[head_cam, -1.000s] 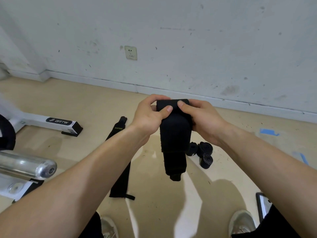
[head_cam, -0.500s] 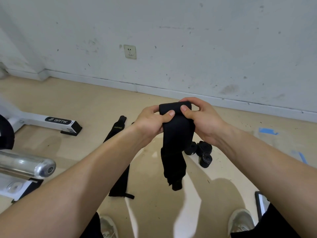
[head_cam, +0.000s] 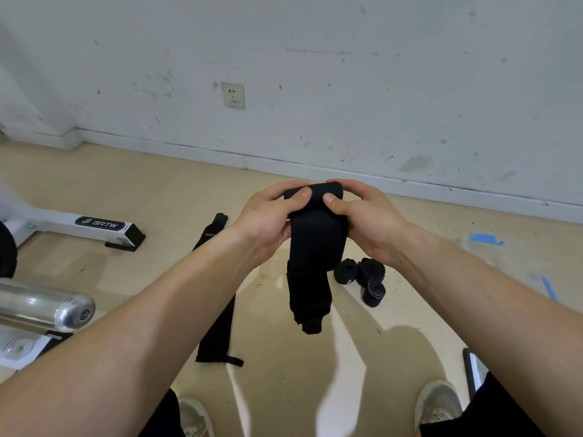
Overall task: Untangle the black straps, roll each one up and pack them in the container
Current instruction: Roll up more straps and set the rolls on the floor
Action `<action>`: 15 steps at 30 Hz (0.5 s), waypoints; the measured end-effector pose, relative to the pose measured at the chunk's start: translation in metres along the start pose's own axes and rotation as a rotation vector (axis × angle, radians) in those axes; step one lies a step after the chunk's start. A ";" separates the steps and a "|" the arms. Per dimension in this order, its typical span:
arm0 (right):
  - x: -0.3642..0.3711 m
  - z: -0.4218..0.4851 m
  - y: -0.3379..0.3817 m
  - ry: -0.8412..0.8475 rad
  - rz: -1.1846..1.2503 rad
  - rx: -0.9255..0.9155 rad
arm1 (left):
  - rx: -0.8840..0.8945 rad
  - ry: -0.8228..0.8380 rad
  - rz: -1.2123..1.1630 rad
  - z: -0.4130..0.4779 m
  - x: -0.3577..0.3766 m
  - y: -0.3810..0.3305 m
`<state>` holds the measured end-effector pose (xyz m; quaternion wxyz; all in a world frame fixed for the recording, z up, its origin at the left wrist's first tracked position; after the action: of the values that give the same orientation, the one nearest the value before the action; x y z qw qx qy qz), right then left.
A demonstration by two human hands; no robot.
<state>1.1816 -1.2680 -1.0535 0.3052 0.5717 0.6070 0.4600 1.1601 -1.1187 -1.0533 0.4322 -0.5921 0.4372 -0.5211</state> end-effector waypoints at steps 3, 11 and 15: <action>0.005 -0.001 0.000 0.004 -0.111 -0.008 | 0.083 -0.016 0.110 0.003 -0.007 -0.009; 0.011 -0.004 0.001 0.049 -0.066 0.026 | 0.313 0.010 0.388 0.001 -0.004 -0.027; 0.004 0.000 -0.002 -0.012 -0.017 0.007 | 0.313 0.013 0.426 0.003 -0.005 -0.023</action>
<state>1.1800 -1.2641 -1.0541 0.3108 0.5701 0.6116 0.4520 1.1647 -1.1080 -1.0321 0.6155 -0.4094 0.4688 -0.4835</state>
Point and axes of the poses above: each hand's wrist, its own z-axis towards the middle knuckle, its own x-axis out of the palm, y = z × x, the point moved 10 cm from there along z, towards the middle knuckle, and after that the axes turned 11 degrees about x, right-handed, at the moved point
